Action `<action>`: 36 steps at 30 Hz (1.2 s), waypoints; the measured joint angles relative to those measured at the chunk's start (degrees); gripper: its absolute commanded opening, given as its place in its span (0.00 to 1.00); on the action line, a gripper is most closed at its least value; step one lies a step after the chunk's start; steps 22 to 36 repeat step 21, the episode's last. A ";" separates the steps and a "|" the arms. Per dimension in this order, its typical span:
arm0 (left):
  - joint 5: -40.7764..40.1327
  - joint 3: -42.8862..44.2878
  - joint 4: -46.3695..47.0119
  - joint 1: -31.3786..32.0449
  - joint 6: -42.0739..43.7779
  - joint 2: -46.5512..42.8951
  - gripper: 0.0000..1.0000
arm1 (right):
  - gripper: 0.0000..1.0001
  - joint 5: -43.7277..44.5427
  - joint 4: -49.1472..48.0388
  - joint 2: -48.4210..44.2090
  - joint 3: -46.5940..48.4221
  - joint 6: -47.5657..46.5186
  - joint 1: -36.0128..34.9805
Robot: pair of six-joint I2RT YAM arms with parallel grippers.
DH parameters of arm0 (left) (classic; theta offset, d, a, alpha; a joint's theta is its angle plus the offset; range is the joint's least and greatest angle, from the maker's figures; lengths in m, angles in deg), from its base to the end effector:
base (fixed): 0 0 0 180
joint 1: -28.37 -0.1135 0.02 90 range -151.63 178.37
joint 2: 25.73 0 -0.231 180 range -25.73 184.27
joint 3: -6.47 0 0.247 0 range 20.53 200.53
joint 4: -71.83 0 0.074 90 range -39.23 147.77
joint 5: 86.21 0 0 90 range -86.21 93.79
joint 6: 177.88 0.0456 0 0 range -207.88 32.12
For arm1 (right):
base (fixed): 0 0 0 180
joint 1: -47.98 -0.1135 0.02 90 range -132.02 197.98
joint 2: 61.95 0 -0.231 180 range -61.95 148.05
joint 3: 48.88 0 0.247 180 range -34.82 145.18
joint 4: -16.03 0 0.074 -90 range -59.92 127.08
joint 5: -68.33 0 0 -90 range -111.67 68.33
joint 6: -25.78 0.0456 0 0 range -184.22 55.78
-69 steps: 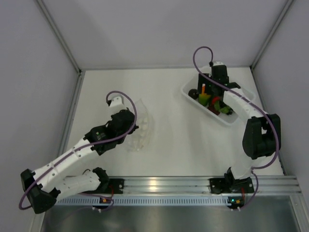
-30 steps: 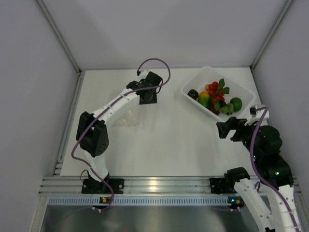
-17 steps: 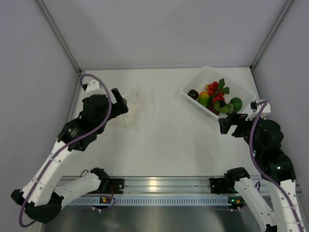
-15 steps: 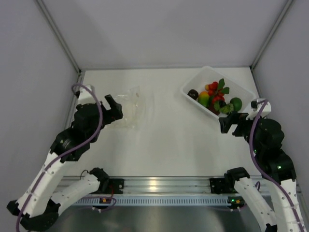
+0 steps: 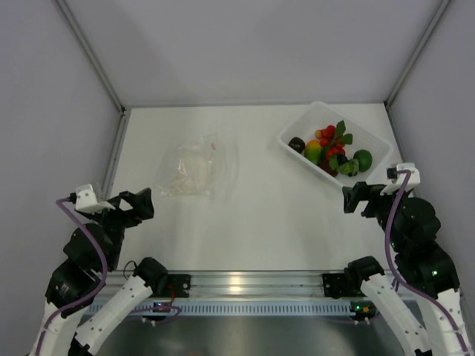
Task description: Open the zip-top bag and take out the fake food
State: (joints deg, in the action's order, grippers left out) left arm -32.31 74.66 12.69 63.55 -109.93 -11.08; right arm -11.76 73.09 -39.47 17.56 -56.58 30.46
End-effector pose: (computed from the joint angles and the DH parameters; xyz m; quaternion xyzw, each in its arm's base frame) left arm 0.0593 -0.0089 0.3598 -0.1262 0.7235 -0.1044 0.6706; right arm 0.0979 0.0227 0.3463 -0.0137 0.7820 0.0689 0.6194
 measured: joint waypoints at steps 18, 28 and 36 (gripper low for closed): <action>8.33 -6.19 4.57 -14.23 2.78 6.93 0.98 | 0.99 2.12 -4.63 -2.69 -6.75 0.33 -0.33; 12.55 -6.73 5.84 -20.24 3.39 7.02 0.98 | 1.00 2.51 -4.76 -1.53 -6.75 0.55 -0.33; 12.55 -6.73 5.84 -20.24 3.39 7.02 0.98 | 1.00 2.51 -4.76 -1.53 -6.75 0.55 -0.33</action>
